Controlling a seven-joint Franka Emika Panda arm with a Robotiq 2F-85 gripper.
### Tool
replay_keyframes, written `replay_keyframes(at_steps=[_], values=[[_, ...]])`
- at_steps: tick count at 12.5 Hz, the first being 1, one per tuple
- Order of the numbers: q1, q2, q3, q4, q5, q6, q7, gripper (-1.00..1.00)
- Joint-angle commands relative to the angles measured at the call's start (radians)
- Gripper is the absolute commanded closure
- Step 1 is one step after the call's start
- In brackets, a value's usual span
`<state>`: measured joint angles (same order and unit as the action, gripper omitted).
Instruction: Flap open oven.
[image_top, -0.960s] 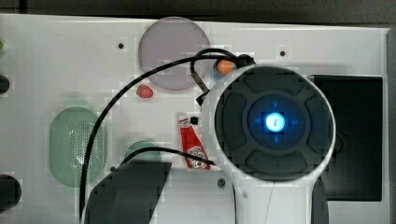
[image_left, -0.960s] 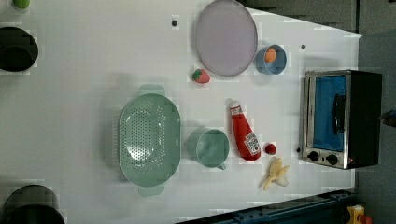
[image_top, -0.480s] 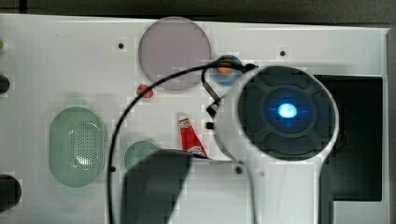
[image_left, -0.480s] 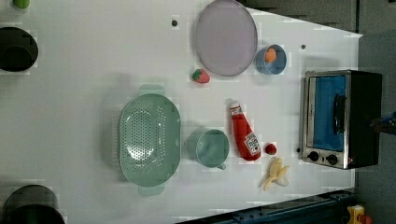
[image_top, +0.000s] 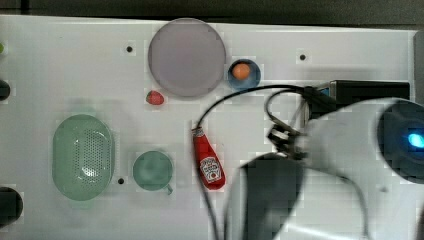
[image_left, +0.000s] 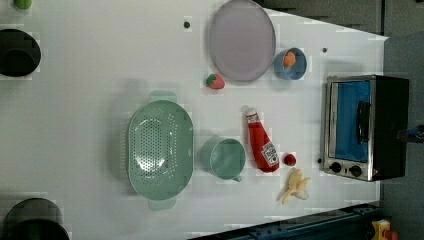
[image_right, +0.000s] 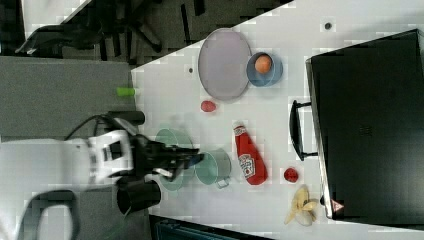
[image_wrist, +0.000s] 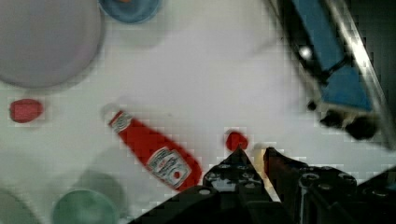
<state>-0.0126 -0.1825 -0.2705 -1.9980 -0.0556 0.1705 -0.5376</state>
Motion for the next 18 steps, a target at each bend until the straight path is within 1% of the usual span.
replay_keyframes(at_steps=[1,4,6,11,18], values=[[-0.04,0.005,-0.075,-0.059,0.006,0.112,-0.368,0.65],[-0.042,0.074,-0.141,-0.086,0.006,0.26,-0.567,0.65],[-0.043,0.133,-0.17,-0.095,0.006,0.343,-0.657,0.65],[-0.055,0.265,-0.198,-0.117,0.008,0.482,-0.662,0.65],[-0.049,0.309,-0.183,-0.223,0.011,0.662,-0.66,0.65]])
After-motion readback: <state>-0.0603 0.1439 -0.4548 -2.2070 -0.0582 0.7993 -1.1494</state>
